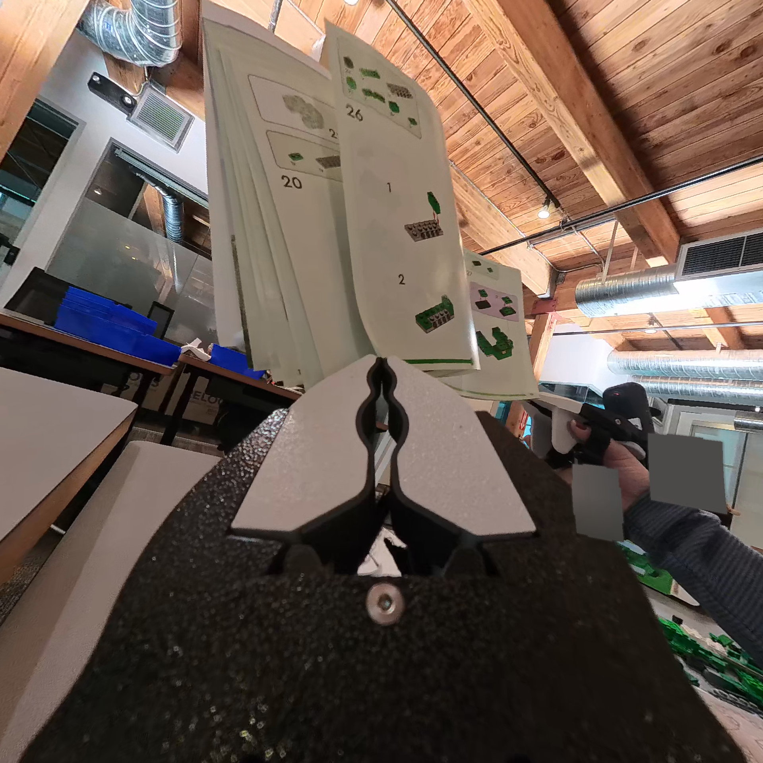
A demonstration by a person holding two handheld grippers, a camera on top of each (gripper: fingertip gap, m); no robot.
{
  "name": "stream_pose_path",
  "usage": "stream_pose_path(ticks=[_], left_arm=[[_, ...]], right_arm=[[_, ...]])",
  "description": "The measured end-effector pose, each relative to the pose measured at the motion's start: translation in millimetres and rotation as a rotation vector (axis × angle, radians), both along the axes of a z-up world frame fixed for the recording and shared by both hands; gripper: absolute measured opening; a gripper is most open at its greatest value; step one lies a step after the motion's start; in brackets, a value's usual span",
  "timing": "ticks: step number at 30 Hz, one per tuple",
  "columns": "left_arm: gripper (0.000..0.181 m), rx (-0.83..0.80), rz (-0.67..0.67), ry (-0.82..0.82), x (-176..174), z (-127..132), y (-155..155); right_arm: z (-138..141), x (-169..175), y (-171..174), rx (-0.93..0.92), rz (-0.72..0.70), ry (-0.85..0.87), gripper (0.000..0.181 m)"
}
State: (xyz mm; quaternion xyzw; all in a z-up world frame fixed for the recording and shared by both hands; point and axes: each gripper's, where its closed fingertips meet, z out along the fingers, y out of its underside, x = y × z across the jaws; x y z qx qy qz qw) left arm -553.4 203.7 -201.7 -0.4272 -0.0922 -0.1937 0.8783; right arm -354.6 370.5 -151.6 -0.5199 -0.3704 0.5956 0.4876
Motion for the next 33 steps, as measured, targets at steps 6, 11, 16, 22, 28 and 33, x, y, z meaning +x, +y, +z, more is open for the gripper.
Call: stream_pose_path(ticks=[6,11,16,22,28,33], left_arm=[[0.0,-0.003,-0.004,0.009,1.7,0.1,0.7],[0.0,0.01,-0.009,-0.003,0.0,0.8,-1.0],[0.0,0.051,-0.021,-0.05,-6.3,2.1,-6.5],[0.0,0.098,-0.015,-0.096,-14.1,3.4,-14.3],[0.0,0.095,-0.007,-0.093,-14.3,3.2,-14.4],[0.0,0.103,-0.017,-0.107,-15.7,3.0,-15.0]], right_arm=[[2.4,4.0,1.4,-0.005,-0.003,0.016,0.0],[4.2,5.7,1.5,-0.012,0.001,0.029,0.0],[3.9,6.3,2.4,-0.016,-0.002,0.032,0.0],[2.9,6.8,4.0,-0.024,-0.004,0.035,0.0],[2.6,6.0,3.1,-0.031,0.006,0.036,0.0],[2.2,4.6,1.6,-0.033,0.015,0.034,0.0]])
